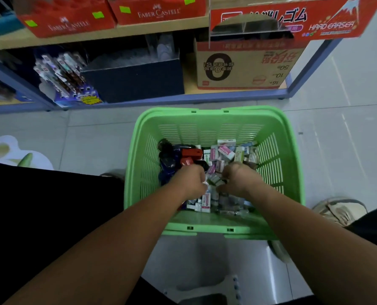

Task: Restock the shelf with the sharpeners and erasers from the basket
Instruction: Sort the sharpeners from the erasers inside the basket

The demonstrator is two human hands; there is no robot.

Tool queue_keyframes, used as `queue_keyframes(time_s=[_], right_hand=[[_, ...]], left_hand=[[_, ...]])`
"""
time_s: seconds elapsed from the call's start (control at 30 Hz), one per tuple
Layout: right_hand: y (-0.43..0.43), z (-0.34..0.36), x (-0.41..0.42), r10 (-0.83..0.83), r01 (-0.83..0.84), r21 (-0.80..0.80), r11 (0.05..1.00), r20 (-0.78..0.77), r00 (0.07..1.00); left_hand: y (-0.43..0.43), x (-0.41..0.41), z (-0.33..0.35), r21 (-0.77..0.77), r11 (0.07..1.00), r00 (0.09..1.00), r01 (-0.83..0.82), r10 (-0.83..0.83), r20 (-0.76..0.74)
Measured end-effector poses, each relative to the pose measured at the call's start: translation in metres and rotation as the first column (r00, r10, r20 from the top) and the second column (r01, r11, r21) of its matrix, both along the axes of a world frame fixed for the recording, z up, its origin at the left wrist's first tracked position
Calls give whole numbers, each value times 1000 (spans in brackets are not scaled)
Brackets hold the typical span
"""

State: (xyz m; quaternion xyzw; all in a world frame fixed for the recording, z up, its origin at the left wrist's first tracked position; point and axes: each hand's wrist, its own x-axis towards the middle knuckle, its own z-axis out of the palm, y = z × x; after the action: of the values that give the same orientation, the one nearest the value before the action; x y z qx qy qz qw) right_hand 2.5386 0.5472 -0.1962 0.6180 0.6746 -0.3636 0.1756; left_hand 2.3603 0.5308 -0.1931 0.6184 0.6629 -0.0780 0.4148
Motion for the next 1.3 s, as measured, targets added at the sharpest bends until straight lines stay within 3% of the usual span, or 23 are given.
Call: queue_keyframes(time_s=[0.1, 0.2, 0.37, 0.47, 0.53, 0.63, 0.87, 1.1, 1.3], right_hand=[[-1, 7, 8, -101, 100, 12, 995, 41, 994], [-5, 9, 12, -151, 156, -107, 982, 59, 987], [-16, -2, 5, -276, 283, -173, 943, 60, 959], [-19, -3, 2, -341, 345, -128, 930, 57, 938], [-18, 1, 4, -250, 259, -32, 965, 173, 953], [-12, 10, 6, -162, 163, 21, 986, 295, 942], [-11, 7, -3, -400, 422, -135, 897, 161, 902], [-30, -3, -8, -460, 473, -141, 870, 116, 881], [-22, -4, -10, -621, 609, -175, 774, -21, 784]], left_hand=[[-6, 11, -17, -14, 1000, 1000, -10, 10, -27], [0, 9, -22, -8, 1000, 993, 3, -4, -115], [11, 4, -21, -101, 995, 998, 8, -15, -69], [7, 13, -28, -162, 987, 996, 21, -34, -81], [1, 19, -37, -244, 969, 997, 25, -41, -58], [1, 22, -43, -239, 971, 999, 2, -14, -52], [8, 14, -44, -376, 902, 953, -212, 277, 126], [10, 2, -47, -457, 853, 906, -253, 375, 198], [16, -1, -46, -518, 828, 902, -214, 372, 220]])
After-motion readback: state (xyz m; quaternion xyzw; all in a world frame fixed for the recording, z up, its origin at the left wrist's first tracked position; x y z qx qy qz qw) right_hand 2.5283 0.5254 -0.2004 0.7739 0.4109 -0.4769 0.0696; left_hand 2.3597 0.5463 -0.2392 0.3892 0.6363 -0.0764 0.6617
